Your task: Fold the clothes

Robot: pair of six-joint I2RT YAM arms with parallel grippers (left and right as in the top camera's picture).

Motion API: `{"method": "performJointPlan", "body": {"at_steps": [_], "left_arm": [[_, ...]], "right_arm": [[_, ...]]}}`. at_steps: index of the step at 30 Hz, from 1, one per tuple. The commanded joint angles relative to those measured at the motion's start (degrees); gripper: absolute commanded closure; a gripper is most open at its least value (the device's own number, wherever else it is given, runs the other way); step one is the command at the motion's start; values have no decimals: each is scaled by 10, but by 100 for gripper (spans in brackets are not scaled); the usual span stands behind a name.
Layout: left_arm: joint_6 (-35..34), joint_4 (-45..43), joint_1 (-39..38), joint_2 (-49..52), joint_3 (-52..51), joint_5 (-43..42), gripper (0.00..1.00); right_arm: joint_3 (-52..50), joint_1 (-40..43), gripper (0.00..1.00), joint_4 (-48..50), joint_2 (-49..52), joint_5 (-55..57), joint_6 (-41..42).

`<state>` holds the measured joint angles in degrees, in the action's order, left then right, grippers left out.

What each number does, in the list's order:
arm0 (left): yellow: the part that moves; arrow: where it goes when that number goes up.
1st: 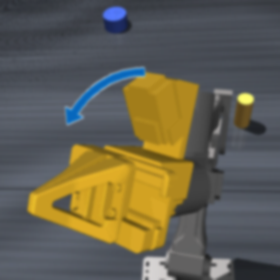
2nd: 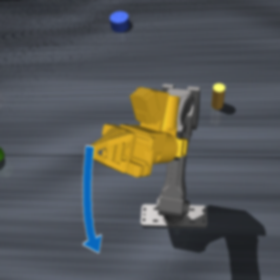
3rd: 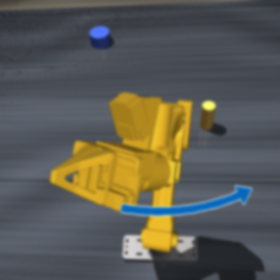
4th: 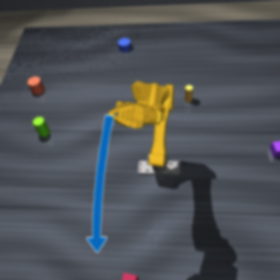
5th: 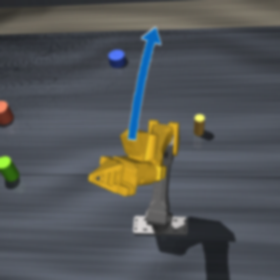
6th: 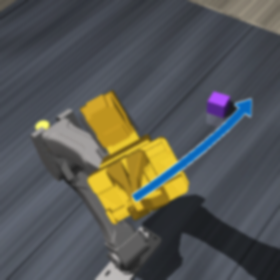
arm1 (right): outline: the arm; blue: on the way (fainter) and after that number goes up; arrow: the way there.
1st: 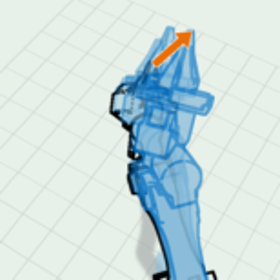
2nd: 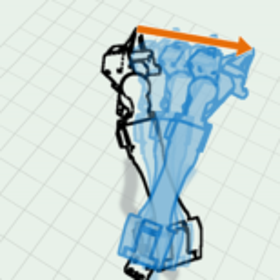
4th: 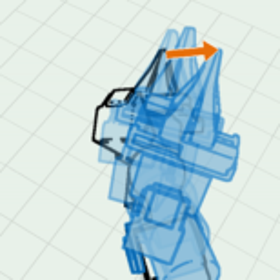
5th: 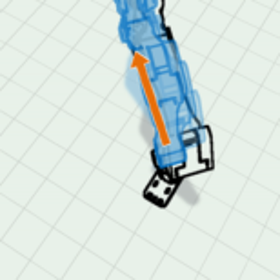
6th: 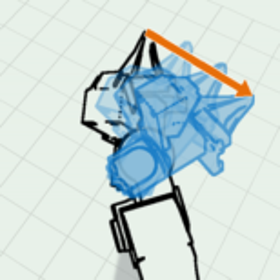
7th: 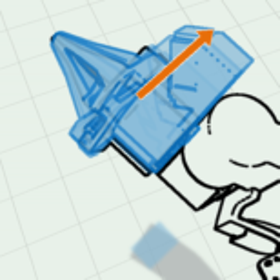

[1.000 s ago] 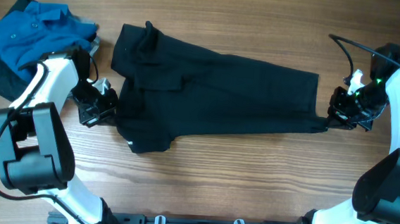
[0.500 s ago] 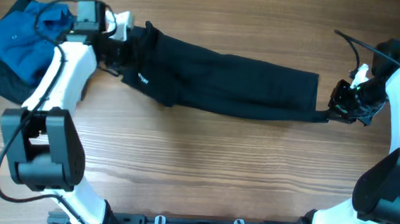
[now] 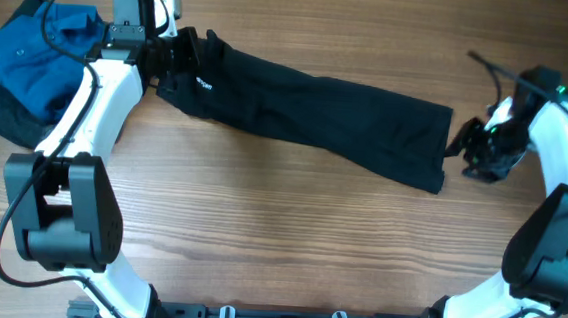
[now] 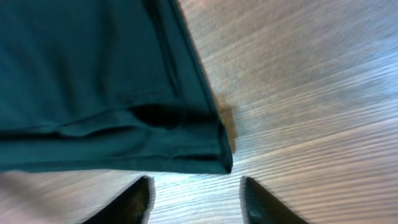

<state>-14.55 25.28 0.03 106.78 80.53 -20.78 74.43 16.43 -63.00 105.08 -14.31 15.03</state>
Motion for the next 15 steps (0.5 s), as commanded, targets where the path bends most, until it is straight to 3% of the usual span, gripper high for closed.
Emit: {"method": "performJointPlan", "body": {"at_steps": [1, 2, 7, 9, 11, 15], "left_arm": [[-9, 0, -2, -10, 6, 9, 96], [-9, 0, -2, -10, 6, 9, 96], [-9, 0, -2, -10, 6, 9, 96], [-8, 0, -2, -10, 6, 9, 96], [-7, 1, -2, -10, 6, 9, 96], [-7, 1, -2, -10, 6, 9, 96]], "right_arm": [[-68, -2, 39, 58, 14, -69, -31], [-86, -3, 39, 80, 14, -90, -40], [-109, -3, 61, 103, 14, -95, -44], [-112, -3, 66, 114, 14, -92, -43], [-112, -3, 45, 107, 14, -84, -44], [-112, -2, 54, 80, 14, -33, -47]]}}
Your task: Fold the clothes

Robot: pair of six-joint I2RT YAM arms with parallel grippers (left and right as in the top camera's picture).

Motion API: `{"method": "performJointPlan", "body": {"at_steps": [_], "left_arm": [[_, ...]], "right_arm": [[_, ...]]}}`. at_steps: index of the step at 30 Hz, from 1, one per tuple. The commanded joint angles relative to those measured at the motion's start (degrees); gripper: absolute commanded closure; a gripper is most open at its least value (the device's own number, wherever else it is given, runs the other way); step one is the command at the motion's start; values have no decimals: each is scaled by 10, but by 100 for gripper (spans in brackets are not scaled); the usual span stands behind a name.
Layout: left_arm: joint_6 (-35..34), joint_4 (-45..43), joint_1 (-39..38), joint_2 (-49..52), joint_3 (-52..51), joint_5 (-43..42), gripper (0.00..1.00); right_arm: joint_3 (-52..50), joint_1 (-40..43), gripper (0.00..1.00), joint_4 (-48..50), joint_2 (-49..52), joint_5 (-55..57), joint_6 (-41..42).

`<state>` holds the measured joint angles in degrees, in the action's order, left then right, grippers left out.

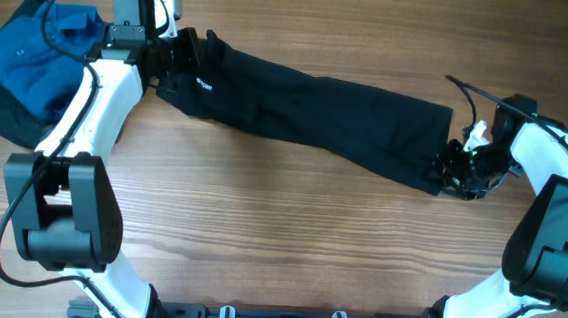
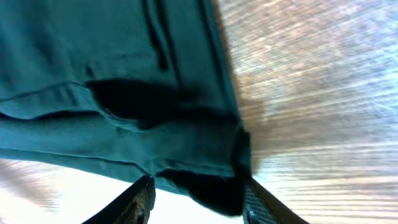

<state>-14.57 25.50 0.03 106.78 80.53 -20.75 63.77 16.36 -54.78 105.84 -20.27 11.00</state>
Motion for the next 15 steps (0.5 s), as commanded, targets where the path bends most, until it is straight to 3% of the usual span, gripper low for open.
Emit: {"method": "performJointPlan", "body": {"at_steps": [1, 6, 10, 15], "left_arm": [[-7, -2, -2, -10, 6, 9, 96], [-7, -2, -2, -10, 6, 9, 96], [7, 3, -2, -10, 6, 10, 96], [9, 17, -2, -10, 6, 14, 96]], "right_arm": [[-5, -2, 56, -3, 7, 27, -7], [-5, 0, 56, -18, 7, 68, -19], [-5, 0, 59, -10, 7, 35, -17], [-5, 0, 75, 3, 7, -7, -1]]}}
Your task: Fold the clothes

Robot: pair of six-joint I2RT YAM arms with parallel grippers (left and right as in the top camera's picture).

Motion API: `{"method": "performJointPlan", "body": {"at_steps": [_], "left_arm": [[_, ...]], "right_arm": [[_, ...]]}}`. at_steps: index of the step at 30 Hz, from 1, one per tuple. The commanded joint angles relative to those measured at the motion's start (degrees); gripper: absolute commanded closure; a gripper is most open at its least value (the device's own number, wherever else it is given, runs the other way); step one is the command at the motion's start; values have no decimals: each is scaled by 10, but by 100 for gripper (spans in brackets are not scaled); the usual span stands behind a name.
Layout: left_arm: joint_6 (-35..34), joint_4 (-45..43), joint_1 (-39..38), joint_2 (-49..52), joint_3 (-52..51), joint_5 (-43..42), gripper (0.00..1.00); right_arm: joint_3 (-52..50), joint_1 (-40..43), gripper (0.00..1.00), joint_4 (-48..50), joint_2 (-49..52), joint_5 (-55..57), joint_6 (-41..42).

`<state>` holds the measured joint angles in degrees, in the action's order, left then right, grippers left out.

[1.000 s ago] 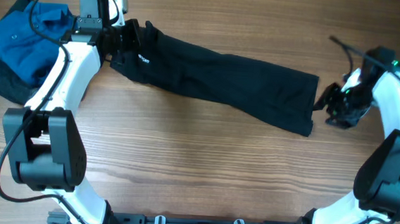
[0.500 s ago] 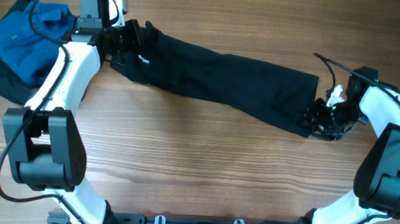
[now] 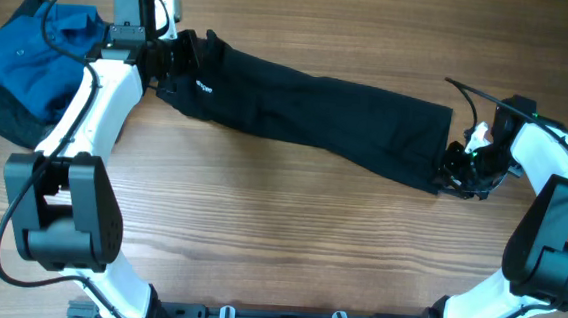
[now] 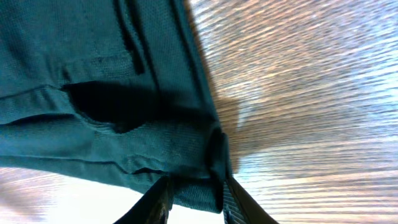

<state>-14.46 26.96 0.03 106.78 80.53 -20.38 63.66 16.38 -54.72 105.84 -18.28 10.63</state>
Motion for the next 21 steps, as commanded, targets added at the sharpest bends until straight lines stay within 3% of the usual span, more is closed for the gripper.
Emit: {"method": "performJointPlan", "body": {"at_steps": [1, 4, 15, 21], "left_arm": [[7, 3, -2, -10, 6, 10, 96], [7, 3, -2, -10, 6, 10, 96], [25, 44, -1, -20, 6, 26, 96], [24, 48, 1, -21, 6, 51, 96]], "right_arm": [[-4, 0, 79, 1, 7, -27, 3], [-4, 0, 95, 0, 7, -28, 3], [84, 0, 96, -106, -61, -28, -20], [99, 0, 96, -8, -69, -92, 0]]}}
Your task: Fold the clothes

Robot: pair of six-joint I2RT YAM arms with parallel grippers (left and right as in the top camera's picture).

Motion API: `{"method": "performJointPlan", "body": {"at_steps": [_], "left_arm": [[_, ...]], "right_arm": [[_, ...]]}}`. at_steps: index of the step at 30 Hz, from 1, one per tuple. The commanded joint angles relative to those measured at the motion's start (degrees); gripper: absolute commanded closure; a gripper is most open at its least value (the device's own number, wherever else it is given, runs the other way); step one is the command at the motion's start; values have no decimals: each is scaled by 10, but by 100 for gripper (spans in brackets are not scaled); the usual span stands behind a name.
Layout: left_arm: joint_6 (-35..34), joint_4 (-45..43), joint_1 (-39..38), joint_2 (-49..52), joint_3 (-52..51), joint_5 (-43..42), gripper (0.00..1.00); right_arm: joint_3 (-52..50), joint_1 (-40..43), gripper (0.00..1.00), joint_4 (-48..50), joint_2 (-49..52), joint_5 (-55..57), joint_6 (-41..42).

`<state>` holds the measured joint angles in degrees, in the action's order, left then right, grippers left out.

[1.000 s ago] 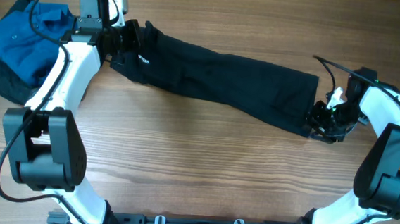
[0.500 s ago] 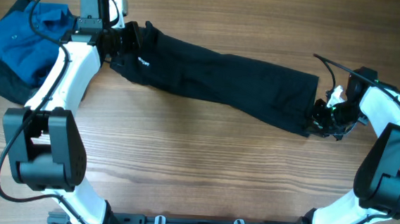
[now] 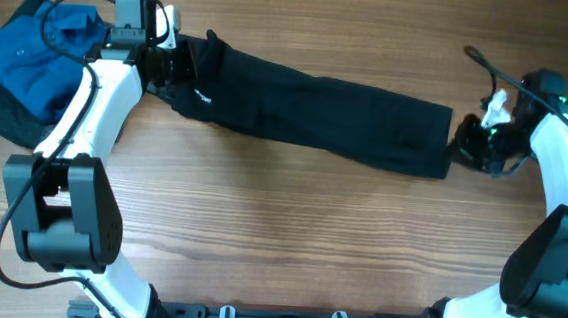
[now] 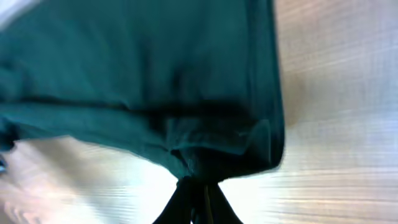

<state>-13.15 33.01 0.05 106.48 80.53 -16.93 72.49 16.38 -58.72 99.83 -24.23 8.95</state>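
A long black garment lies stretched across the table from upper left to right. My left gripper sits at its bunched left end and looks shut on the cloth. My right gripper is at the right hem. In the right wrist view the right gripper has its fingers pressed together on the hem's edge, and the cloth spreads up and away from them. In that view the fabric looks dark teal.
A pile of blue and dark clothes lies at the far left, beside the left arm. Bare wooden table fills the front half. The right arm's cable loops above the right wrist.
My right gripper has shut fully on the hem. It has moved up and to the right with the hem, so the garment's right end is drawn straighter. The left end has shifted slightly.
My right gripper first stood open just to the right of the hem. Then it was at the hem's lower corner with the cloth between its open fingers. Then the fingers were narrowing on the corner. Now they are shut on it, farther back and to the right.
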Motion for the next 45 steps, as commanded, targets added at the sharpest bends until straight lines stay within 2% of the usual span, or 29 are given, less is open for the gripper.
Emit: {"method": "performJointPlan", "body": {"at_steps": [1, 6, 12, 18, 22, 23, 24, 25, 26, 27, 29, 32, 35, 39, 44, 45], "left_arm": [[11, -20, 1, -17, 6, 16, 96], [7, -43, 2, -17, 6, 28, 96], [-21, -73, 2, -17, 6, 35, 96], [-26, -94, -6, -13, 6, 35, 96], [-26, -122, -33, 10, 6, 37, 89], [-26, -123, -38, 18, 6, 45, 88], [-26, -123, -41, 30, 6, 59, 84], [-26, -123, -41, 36, 6, 65, 67], [-26, -123, -38, 39, 6, 71, 56], [-26, -122, -34, 39, 6, 70, 42], [-25, -106, -22, 30, 6, 60, 38], [-12, -43, -10, 6, 6, 10, 37], [24, 29, -20, 6, 5, 5, 38], [55, 76, -35, 13, 1, 5, 43], [66, 91, -28, 0, 2, 5, 41], [66, 93, -24, -17, 2, 5, 41]], "right_arm": [[11, 0, 96, 51, -8, -29, 26], [11, 0, 96, 90, -7, 82, 91], [10, 0, 96, 165, -6, 80, 78], [10, 0, 95, 195, 17, 80, 94], [10, -1, 95, 214, 37, 77, 92], [10, -1, 90, 221, 39, 77, 92], [10, -1, 63, 230, 41, 78, 90], [10, -1, 30, 234, 41, 78, 75], [10, 2, 20, 232, 41, 81, 57], [10, 5, 16, 225, 41, 83, 49], [10, 16, 11, 190, 41, 109, 47], [10, 45, 9, 112, 41, 127, 47], [-3, 71, 4, 79, 41, 124, 31], [-53, 73, 5, 102, 57, 29, -71], [-92, 44, 5, 183, 97, -51, -87], [-92, 29, 9, 197, 105, -53, -83]]}}
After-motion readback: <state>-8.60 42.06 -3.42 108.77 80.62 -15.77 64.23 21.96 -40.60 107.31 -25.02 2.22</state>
